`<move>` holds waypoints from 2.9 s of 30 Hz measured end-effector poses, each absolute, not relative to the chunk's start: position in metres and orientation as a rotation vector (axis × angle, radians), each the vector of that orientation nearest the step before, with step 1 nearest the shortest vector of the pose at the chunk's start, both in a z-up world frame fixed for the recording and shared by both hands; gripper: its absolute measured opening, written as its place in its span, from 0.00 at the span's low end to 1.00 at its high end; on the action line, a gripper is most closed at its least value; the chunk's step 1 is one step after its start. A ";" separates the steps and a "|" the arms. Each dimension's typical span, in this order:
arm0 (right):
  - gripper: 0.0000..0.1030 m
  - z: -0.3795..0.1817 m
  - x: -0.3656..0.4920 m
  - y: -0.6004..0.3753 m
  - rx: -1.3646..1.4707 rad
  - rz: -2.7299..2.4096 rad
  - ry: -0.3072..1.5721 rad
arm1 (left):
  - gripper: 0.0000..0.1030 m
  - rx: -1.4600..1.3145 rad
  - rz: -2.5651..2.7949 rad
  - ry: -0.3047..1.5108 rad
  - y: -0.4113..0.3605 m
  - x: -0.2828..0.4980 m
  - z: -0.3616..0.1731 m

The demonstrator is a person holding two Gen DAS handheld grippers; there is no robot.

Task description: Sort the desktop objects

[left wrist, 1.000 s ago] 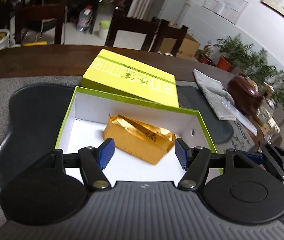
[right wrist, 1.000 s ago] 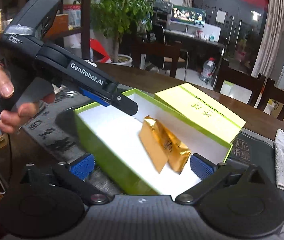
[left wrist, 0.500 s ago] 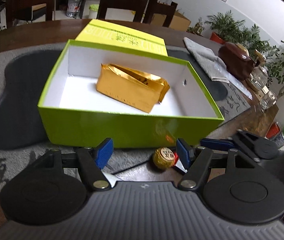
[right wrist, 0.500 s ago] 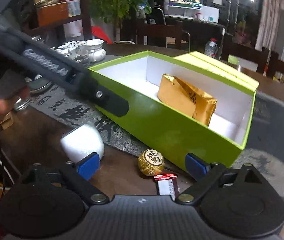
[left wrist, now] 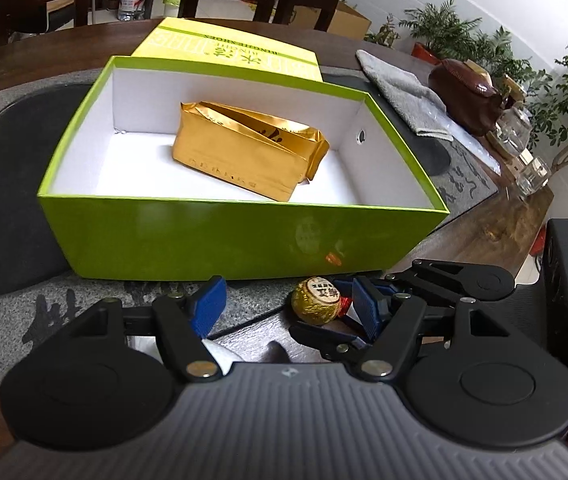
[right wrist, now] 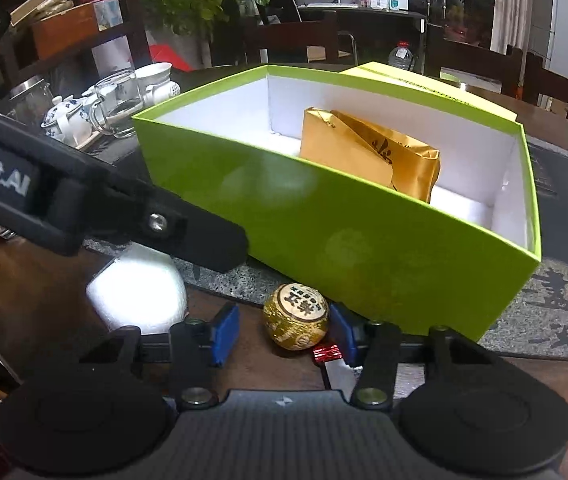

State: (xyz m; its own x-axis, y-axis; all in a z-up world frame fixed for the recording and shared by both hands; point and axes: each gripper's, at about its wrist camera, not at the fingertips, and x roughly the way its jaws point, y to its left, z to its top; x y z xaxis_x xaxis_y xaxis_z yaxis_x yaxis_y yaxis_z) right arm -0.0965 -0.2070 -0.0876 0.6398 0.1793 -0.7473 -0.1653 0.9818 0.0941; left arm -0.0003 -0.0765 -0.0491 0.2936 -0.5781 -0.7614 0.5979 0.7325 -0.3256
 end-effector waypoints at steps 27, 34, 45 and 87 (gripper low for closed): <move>0.36 -0.082 -0.105 -0.208 0.033 0.241 0.797 | 0.50 0.012 -0.877 1.174 -0.105 0.014 -0.085; 0.36 -0.045 -0.118 -0.204 -0.017 0.272 0.715 | 0.48 -0.038 -0.920 1.103 -0.090 0.007 -0.044; 0.36 0.011 -0.070 -0.227 -0.042 0.234 0.633 | 0.48 -0.140 -0.846 0.914 -0.088 0.047 0.021; 0.50 0.001 -0.115 -0.245 -0.067 0.248 0.818 | 0.51 -0.079 -0.819 0.993 -0.065 0.012 -0.017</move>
